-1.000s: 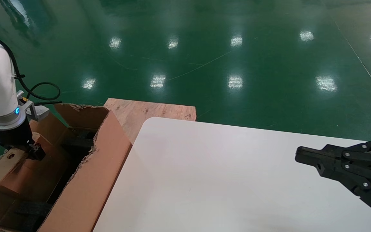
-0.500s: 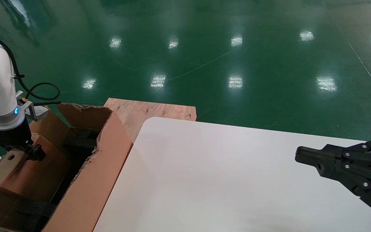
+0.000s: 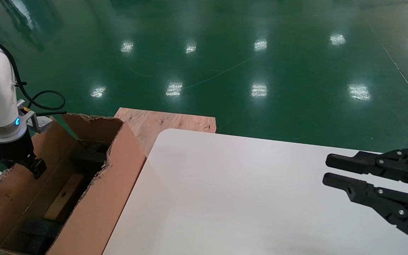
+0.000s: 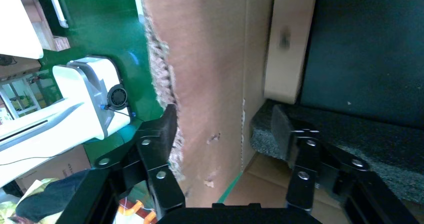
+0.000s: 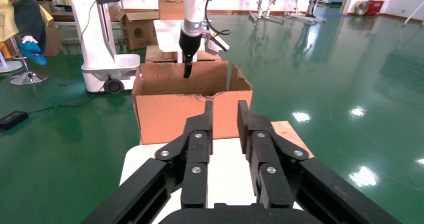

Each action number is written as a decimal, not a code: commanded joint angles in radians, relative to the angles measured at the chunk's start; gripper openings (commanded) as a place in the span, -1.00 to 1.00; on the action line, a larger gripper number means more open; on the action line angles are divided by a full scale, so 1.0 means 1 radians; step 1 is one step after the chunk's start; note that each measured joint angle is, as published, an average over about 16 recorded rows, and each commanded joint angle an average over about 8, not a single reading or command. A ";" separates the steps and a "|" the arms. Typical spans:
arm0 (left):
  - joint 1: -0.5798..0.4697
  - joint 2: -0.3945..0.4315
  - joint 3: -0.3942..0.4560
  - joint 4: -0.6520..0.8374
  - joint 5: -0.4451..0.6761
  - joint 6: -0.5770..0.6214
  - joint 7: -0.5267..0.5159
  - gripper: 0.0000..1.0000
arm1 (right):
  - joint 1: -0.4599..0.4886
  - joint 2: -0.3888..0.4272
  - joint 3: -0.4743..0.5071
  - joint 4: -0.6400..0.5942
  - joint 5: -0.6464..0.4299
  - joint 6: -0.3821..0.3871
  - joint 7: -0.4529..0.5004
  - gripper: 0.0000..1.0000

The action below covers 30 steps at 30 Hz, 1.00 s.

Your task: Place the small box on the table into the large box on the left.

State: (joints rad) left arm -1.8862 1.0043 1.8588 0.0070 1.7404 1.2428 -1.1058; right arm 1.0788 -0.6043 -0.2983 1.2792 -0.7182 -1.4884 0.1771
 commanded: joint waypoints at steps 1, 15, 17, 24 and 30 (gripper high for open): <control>0.000 0.000 0.000 0.000 0.000 0.000 0.000 1.00 | 0.000 0.000 0.000 0.000 0.000 0.000 0.000 1.00; -0.123 0.009 -0.071 -0.080 -0.101 -0.010 0.071 1.00 | 0.000 0.000 -0.001 -0.001 0.000 0.000 0.000 1.00; -0.171 -0.006 -0.105 -0.123 -0.150 0.020 0.104 1.00 | 0.000 0.000 -0.001 -0.001 0.000 0.000 0.000 1.00; -0.327 -0.110 -0.231 -0.347 -0.357 0.257 0.206 1.00 | 0.001 0.000 -0.001 -0.001 0.001 0.000 -0.001 1.00; -0.336 -0.222 -0.296 -0.624 -0.497 0.318 0.228 1.00 | 0.001 0.000 -0.001 -0.001 0.001 0.000 -0.001 1.00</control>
State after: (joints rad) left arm -2.2188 0.7943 1.5748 -0.6031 1.2649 1.5471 -0.8916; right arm 1.0794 -0.6040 -0.2996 1.2784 -0.7177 -1.4883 0.1763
